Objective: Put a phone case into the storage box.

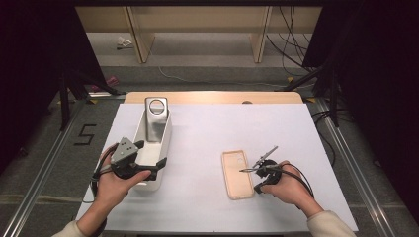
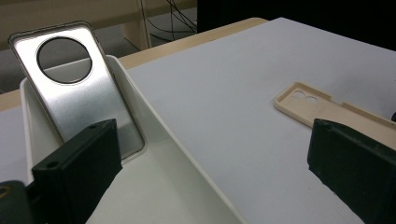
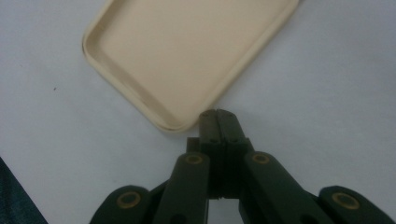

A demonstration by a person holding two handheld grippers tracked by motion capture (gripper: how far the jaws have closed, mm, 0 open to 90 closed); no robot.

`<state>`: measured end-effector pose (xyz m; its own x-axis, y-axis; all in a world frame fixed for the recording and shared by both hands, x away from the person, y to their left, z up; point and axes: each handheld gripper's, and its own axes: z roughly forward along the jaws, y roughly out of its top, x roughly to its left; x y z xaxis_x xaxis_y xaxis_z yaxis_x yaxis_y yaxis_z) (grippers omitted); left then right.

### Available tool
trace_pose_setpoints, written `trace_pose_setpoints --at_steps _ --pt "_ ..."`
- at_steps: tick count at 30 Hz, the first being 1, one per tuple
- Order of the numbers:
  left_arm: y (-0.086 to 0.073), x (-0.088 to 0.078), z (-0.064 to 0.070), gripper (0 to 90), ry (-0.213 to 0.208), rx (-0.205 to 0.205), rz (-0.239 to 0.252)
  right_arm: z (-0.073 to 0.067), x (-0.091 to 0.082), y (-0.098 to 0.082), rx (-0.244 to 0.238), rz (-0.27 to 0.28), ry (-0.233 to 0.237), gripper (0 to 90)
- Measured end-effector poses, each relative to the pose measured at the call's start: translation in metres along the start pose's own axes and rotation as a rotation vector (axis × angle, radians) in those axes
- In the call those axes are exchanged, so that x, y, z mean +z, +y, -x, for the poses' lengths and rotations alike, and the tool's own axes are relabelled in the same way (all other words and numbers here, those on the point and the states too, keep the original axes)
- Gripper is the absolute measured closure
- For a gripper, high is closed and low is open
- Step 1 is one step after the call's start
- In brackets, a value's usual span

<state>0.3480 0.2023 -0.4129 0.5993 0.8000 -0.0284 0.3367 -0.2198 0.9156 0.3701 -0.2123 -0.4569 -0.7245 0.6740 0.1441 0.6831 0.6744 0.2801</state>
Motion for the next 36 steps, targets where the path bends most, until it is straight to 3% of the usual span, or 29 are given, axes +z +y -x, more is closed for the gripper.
trace_pose_setpoints --at_steps 13,21,26,27,31,36 --pt "0.000 0.001 0.001 2.5 -0.005 0.006 -0.004 -0.013 0.005 0.009 -0.041 -0.008 0.016 90.0" --pt "-0.001 0.001 0.001 2.5 -0.006 0.004 -0.005 -0.014 0.004 0.010 -0.074 -0.012 -0.004 90.0" --pt "-0.001 0.001 0.001 2.5 -0.007 0.009 -0.005 -0.013 -0.003 0.011 -0.191 0.003 -0.087 68.2" --pt "-0.001 0.001 0.001 2.5 -0.007 0.008 -0.004 -0.012 -0.004 0.012 -0.242 0.003 -0.107 63.2" --pt "-0.001 0.002 0.001 2.3 -0.007 0.008 -0.003 -0.013 -0.008 0.012 -0.320 0.021 -0.132 47.4" --pt "-0.001 0.002 0.002 2.3 -0.008 0.010 -0.007 -0.016 -0.011 0.012 -0.389 0.031 -0.149 36.7"
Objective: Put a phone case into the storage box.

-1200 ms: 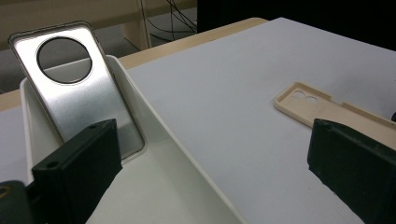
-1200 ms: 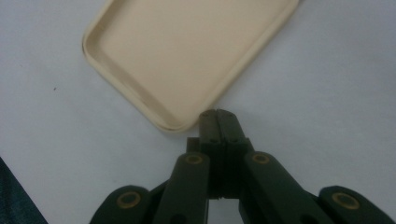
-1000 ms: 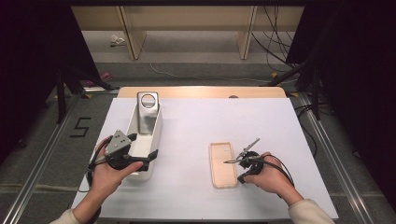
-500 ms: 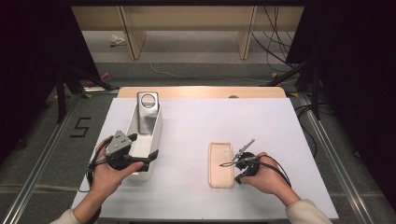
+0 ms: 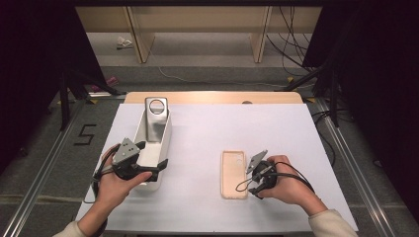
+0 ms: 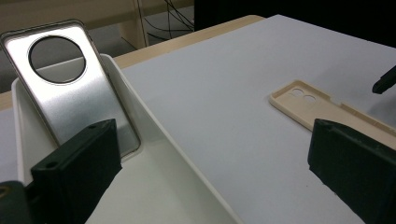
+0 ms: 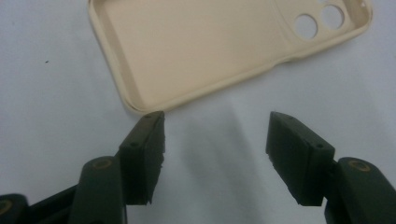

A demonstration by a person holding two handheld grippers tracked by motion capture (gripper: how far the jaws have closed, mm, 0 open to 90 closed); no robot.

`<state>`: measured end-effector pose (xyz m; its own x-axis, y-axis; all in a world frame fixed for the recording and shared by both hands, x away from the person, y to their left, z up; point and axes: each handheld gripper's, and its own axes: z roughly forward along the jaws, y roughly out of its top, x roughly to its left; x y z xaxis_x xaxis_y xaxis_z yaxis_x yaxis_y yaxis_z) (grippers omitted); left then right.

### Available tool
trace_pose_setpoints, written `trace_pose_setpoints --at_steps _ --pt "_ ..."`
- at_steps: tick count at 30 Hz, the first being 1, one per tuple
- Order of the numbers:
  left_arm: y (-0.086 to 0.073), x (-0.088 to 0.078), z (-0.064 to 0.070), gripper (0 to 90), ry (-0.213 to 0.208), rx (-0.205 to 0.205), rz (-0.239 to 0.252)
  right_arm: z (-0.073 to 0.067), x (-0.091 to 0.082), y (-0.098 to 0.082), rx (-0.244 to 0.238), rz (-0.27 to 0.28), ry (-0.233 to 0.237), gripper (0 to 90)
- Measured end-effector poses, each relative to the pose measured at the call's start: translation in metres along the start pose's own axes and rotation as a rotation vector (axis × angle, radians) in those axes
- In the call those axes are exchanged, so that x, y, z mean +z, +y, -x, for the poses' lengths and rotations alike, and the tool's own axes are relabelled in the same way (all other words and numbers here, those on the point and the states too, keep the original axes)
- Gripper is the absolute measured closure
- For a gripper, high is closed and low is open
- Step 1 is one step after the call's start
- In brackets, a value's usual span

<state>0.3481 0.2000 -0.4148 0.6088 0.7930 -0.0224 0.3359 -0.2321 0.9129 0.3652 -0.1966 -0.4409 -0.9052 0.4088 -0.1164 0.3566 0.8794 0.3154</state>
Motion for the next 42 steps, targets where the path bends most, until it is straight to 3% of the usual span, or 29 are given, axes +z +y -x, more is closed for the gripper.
trace_pose_setpoints --at_steps 9,25,42 --pt "-0.001 0.001 0.000 2.2 -0.001 0.001 -0.002 -0.014 0.001 0.012 -0.125 -0.016 0.009 30.2" --pt "-0.001 0.001 0.000 2.2 -0.001 0.019 -0.002 -0.023 0.006 0.025 -0.180 -0.038 0.006 29.5" --pt "-0.001 0.002 0.002 2.2 -0.006 0.017 -0.001 -0.035 0.022 0.049 -0.304 -0.114 0.018 37.3"
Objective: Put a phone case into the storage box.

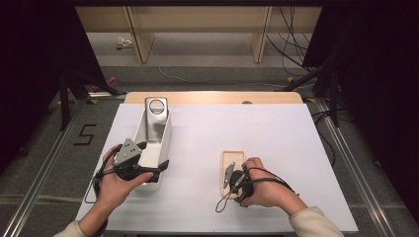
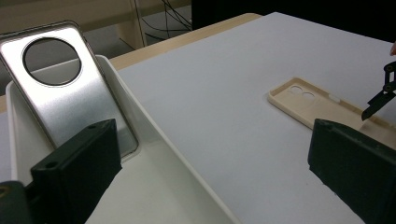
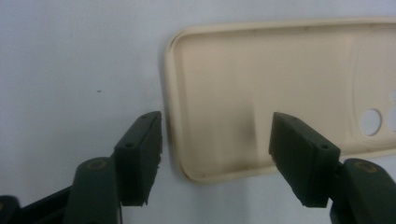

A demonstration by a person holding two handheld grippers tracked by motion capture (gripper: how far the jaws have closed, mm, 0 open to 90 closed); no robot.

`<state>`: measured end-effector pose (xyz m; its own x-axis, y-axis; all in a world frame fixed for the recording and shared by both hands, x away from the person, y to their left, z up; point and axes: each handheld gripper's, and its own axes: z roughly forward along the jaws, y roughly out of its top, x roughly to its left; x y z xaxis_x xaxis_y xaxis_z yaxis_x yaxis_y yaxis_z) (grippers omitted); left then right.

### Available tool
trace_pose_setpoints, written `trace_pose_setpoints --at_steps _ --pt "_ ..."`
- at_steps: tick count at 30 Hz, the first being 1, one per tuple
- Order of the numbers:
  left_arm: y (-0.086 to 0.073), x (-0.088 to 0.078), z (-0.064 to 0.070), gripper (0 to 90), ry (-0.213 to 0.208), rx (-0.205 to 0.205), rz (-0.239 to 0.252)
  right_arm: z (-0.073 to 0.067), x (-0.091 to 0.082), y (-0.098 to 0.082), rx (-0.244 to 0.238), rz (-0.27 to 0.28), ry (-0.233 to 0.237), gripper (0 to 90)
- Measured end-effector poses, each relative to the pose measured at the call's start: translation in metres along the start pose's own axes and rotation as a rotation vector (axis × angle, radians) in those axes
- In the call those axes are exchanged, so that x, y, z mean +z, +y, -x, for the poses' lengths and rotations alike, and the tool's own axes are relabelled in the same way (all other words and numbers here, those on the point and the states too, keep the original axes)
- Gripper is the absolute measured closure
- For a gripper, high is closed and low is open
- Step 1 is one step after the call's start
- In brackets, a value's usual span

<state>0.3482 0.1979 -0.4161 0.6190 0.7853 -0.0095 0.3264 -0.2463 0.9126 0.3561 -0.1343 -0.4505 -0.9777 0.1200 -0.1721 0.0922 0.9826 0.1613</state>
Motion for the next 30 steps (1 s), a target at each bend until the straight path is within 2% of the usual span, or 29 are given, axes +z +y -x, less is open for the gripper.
trace_pose_setpoints --at_steps 5,7,18,30 --pt "0.000 0.000 0.000 2.2 -0.004 0.001 -0.001 -0.002 0.001 0.004 -0.001 -0.034 0.011 43.3" --pt "0.000 0.001 0.000 2.2 -0.005 0.004 -0.002 -0.001 0.003 0.005 -0.018 -0.030 0.006 45.6" --pt "-0.001 0.001 0.001 2.2 -0.011 0.004 -0.006 -0.006 0.004 0.014 -0.053 -0.089 0.028 61.5" --pt "-0.001 0.002 0.002 2.2 -0.020 0.006 -0.010 -0.011 0.004 0.017 -0.091 -0.106 0.041 74.0"
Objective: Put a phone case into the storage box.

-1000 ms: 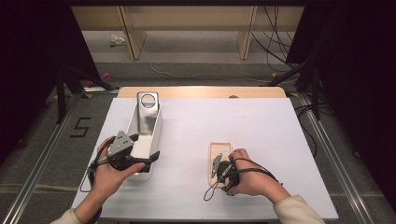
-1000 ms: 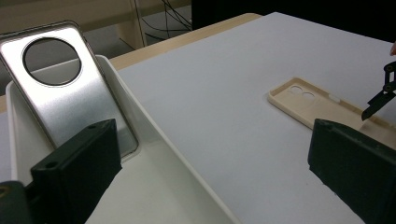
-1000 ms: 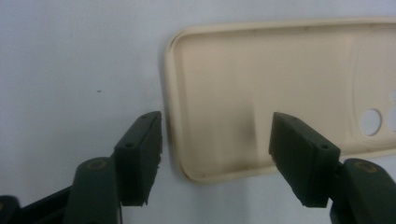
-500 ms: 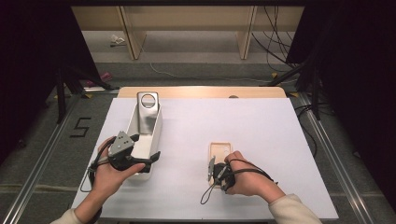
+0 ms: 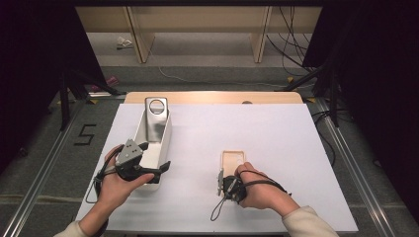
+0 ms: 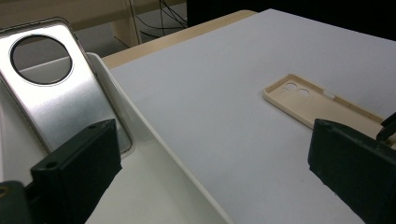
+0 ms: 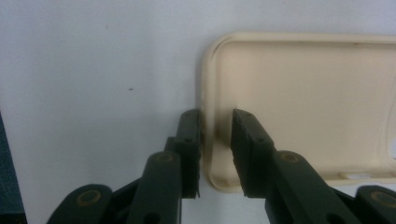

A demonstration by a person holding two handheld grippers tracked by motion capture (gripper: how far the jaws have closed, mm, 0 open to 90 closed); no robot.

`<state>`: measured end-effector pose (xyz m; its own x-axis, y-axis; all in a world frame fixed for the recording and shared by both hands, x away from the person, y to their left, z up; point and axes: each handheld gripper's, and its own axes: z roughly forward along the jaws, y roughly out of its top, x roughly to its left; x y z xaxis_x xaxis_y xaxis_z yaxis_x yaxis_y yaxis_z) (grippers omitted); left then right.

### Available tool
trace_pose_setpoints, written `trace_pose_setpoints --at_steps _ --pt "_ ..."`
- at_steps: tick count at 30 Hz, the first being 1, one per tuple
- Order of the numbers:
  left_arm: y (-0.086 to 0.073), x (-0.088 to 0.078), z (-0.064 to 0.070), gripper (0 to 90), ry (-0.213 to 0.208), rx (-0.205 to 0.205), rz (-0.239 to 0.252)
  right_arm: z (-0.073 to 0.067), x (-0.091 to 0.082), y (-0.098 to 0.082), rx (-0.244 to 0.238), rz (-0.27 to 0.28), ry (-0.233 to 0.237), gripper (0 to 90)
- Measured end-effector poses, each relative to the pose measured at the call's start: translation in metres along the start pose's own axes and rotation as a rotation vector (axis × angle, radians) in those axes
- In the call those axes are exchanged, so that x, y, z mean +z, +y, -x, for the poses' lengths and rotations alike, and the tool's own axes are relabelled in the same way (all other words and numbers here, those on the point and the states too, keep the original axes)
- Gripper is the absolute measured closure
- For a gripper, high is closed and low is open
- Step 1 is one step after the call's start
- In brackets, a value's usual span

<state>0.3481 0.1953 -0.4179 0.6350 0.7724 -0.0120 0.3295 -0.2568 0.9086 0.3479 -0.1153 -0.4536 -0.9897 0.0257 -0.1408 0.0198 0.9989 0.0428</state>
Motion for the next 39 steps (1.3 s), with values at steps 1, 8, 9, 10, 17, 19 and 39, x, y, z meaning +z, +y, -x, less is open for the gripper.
trace_pose_setpoints --at_steps 1,8,9,10,17,19,39 --pt "0.000 0.000 0.000 2.2 0.000 0.001 -0.001 0.000 0.000 0.000 -0.005 -0.002 0.000 74.7" --pt "0.000 0.000 0.000 2.2 -0.001 0.001 0.000 -0.002 -0.001 0.002 -0.015 -0.007 0.008 82.2" --pt "0.000 0.000 0.000 2.2 -0.001 0.001 0.000 -0.002 -0.001 0.002 -0.016 -0.010 0.016 83.5" --pt "0.000 0.000 0.000 2.2 -0.001 0.002 0.000 -0.002 -0.002 0.002 -0.015 -0.013 0.019 84.0" --pt "0.000 0.000 0.000 2.2 -0.003 0.007 -0.001 -0.002 -0.001 0.002 -0.021 -0.010 0.022 85.8" --pt "0.000 0.000 0.000 2.2 -0.002 0.005 -0.001 -0.002 -0.001 0.002 -0.020 -0.007 0.021 86.1" --pt "0.000 -0.001 0.001 2.8 -0.002 0.002 0.006 0.005 -0.021 -0.013 0.038 0.174 0.009 88.1"
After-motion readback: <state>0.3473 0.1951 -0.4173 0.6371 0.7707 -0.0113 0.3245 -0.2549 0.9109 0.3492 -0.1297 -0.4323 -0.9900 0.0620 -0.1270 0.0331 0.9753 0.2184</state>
